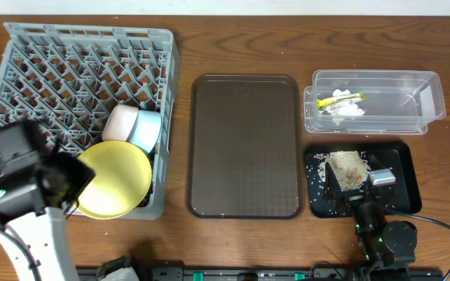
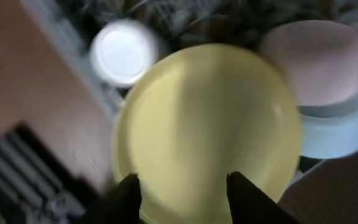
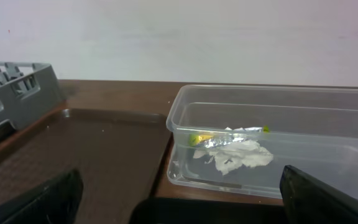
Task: Sort waste into correct bins and load items into the dishwasher
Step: 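Lift the yellow plate and move it to the rack's back-left corner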
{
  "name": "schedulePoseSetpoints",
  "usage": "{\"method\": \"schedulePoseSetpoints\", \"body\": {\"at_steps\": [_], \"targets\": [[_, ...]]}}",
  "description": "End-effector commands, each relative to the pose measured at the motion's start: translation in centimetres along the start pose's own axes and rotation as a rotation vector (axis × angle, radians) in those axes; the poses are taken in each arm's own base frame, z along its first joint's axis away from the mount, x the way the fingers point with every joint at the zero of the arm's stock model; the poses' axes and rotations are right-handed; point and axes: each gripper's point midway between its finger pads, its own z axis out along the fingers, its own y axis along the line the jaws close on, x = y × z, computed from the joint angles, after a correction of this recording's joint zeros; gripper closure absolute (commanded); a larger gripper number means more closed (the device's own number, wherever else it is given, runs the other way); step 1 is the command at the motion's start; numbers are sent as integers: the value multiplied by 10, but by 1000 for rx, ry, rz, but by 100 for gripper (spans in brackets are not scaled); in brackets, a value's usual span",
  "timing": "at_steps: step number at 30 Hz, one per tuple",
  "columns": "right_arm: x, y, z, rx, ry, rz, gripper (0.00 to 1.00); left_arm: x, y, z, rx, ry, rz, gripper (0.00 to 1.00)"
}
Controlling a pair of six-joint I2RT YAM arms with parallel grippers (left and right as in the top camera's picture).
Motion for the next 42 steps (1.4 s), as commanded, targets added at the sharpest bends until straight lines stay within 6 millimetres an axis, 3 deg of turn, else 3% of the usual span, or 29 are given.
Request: {"method": "schedulePoseSetpoints", "body": {"at_steps": [1, 4, 6, 15, 22, 25, 29, 35, 42], "targets": [[1, -2, 0, 9, 2, -4, 1, 11, 7, 4, 43, 95, -123, 49], [1, -2, 0, 9, 2, -4, 1, 22, 21, 19, 21, 158, -190, 47], [1, -2, 0, 10, 2, -4, 1, 28, 31, 30, -2, 183, -226, 34], [1, -2, 0, 10, 2, -4, 1, 43, 46, 66, 10, 237, -339, 35], [1, -2, 0, 9, 2, -4, 1, 51, 50, 84, 6, 247, -340, 53], [1, -2, 0, 10, 2, -4, 1, 58, 52, 90, 2, 265, -343, 69], [1, -2, 0, 9, 3, -4, 1, 52, 51, 92, 13, 241, -339, 92], [1, -2, 0, 9, 2, -4, 1, 38, 46, 84, 35, 193, -332, 92], [1, -2, 0, 9, 2, -4, 1, -2, 32, 47, 107, 32, -307, 92]]}}
